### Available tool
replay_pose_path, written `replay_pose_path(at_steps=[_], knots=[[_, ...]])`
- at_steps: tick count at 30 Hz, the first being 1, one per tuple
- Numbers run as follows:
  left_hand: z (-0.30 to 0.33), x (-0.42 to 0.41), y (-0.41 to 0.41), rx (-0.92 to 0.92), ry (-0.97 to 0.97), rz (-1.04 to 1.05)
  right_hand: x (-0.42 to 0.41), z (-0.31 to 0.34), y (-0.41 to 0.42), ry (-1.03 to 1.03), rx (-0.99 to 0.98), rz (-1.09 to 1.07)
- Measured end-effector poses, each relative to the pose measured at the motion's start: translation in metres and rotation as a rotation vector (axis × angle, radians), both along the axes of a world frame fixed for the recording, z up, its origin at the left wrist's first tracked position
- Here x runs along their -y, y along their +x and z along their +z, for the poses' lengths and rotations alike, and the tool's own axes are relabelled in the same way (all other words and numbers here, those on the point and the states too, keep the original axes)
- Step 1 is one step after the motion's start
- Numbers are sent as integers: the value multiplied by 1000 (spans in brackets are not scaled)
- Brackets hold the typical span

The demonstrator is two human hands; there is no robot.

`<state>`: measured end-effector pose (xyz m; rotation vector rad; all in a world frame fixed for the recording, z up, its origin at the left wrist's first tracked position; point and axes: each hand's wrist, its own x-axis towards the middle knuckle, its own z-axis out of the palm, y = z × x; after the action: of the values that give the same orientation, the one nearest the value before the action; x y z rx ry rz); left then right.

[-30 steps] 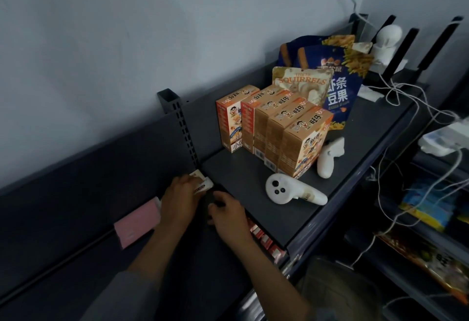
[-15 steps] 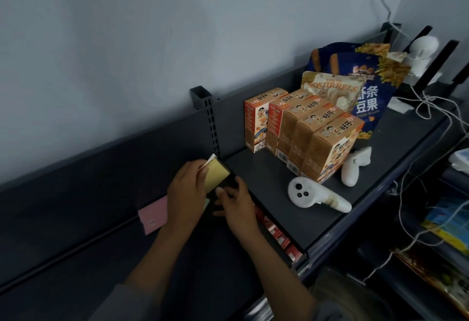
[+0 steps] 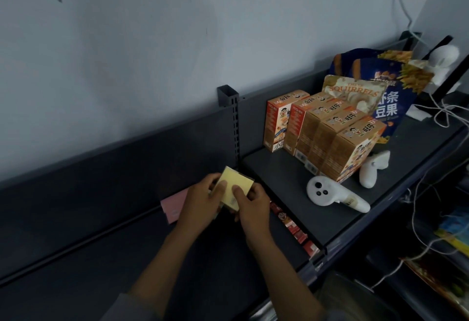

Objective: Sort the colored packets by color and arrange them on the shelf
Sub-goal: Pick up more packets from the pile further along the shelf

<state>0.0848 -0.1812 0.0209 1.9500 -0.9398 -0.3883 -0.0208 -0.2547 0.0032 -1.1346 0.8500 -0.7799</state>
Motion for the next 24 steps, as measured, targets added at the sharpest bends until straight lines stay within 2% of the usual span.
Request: replay_pose_path(at_steps=[6, 12, 19, 24], knots=[[-8, -7, -6, -29, -55, 30, -8, -5, -7, 40, 25, 16], [-7, -33, -16, -57, -203, 236, -15, -9, -2, -6, 15, 160], [-10, -68, -29, -12, -210, 411, -28, -18, 6, 49, 4, 278], [-15, -100, -48, -2, -187, 547, -51, -15, 6, 142, 91, 369]])
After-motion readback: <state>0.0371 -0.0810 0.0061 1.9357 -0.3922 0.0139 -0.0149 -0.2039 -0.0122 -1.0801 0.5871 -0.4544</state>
